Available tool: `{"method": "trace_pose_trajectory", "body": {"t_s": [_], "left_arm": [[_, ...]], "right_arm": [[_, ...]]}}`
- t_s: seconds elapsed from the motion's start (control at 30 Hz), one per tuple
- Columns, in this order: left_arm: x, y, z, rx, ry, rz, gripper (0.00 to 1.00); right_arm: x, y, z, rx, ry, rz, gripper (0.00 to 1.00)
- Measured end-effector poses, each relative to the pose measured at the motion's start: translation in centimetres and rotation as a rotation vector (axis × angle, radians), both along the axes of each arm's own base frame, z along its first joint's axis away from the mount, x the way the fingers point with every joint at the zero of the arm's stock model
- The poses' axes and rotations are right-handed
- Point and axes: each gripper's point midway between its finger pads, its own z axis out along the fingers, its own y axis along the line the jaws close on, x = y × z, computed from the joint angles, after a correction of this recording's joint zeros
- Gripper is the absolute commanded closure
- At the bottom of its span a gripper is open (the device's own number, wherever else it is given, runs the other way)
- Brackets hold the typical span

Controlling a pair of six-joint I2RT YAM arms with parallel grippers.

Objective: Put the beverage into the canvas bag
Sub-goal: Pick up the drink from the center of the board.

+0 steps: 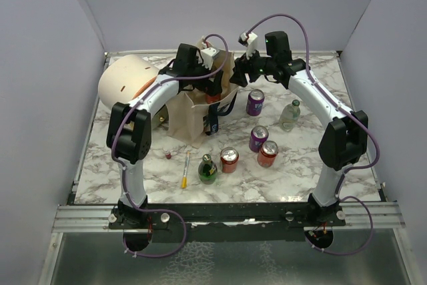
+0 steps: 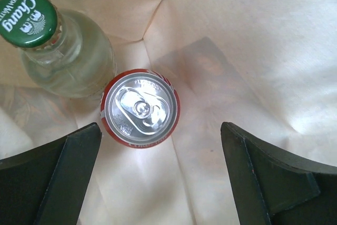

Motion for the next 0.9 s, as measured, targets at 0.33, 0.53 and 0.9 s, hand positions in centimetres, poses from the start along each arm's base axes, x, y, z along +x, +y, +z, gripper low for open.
{"method": "trace_pose_trajectory", "body": {"t_s": [0.33, 0.53, 0.9], "left_arm": [[-0.3, 0.5, 4.0, -0.015, -0.065, -0.003, 0.01], [0.2, 1.3, 7.7, -0.041, -0.14, 0.008, 0.02], [1.7, 2.5, 13.2, -0.07, -0.286, 0.032, 0.03]], "right_arm": [[-0.4, 0.0, 1.0, 0.018, -0.006, -0.001, 0.33], [-1.2, -0.3, 4.1, 0.046, -0.06, -0.004, 0.32], [-4.0, -2.8, 8.3, 0.057, -0.178, -0.075, 0.3]]}}
